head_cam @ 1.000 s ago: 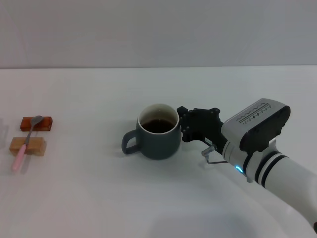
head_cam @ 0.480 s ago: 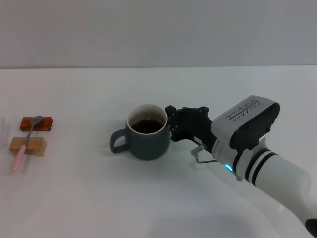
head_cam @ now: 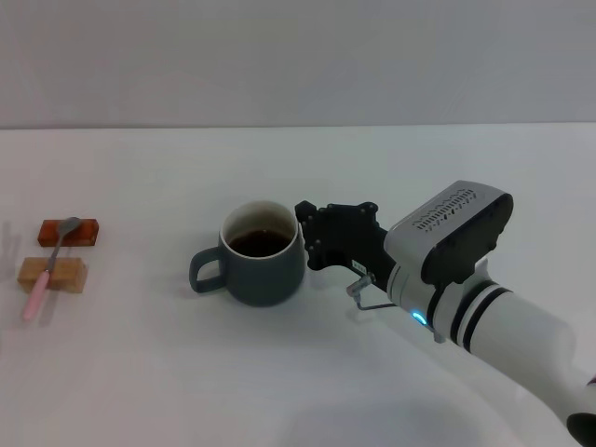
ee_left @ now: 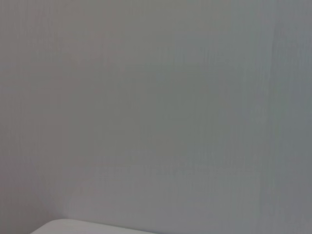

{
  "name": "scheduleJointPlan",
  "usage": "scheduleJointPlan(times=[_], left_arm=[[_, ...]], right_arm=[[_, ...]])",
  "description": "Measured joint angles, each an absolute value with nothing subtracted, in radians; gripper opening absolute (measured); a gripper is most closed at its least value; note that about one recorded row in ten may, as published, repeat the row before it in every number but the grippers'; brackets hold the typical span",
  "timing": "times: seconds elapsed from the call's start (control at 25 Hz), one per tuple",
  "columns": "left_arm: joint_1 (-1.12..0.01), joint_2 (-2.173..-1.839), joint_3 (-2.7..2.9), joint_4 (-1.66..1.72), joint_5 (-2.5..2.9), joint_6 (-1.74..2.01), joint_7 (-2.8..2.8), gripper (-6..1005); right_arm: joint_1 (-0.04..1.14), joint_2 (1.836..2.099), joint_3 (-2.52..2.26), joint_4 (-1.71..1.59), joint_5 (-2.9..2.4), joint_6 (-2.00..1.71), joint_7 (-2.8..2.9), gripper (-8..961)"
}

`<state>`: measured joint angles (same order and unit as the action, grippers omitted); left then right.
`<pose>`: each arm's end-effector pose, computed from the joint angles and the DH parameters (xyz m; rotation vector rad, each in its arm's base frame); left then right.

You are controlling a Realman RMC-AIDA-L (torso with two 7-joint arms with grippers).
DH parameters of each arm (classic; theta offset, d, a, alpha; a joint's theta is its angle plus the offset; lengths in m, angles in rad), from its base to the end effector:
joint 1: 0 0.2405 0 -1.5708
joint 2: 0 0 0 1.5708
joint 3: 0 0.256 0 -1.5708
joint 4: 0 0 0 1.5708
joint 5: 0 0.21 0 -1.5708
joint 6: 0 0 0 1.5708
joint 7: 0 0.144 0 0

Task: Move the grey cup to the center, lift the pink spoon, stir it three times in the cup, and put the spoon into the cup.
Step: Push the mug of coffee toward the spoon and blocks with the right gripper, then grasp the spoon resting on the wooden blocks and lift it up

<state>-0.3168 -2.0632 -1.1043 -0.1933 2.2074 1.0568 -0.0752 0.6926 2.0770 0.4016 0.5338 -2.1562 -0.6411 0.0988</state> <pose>-0.3984 0.2978 0.0250 -1.2562 -0.7436 -0.5187 0.1904 0.3487 -0.1494 -2.2814 0.5572 0.6322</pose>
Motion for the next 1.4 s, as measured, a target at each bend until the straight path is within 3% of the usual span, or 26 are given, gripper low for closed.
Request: scheduleJointPlan(times=[0.44, 1.4], left_arm=[[-0.302, -2.064, -1.049, -0.22, 2.207, 1.07, -0.077, 815], [-0.146, -2.042, -0.92, -0.395, 2.209, 1.14, -0.04, 814]], right_arm=[[0.673, 2.079, 0.445, 0.446, -2.157, -0.698, 0.089, -1], [0.671, 2.078, 0.542, 0.211, -2.15, -0.79, 0.085, 0]])
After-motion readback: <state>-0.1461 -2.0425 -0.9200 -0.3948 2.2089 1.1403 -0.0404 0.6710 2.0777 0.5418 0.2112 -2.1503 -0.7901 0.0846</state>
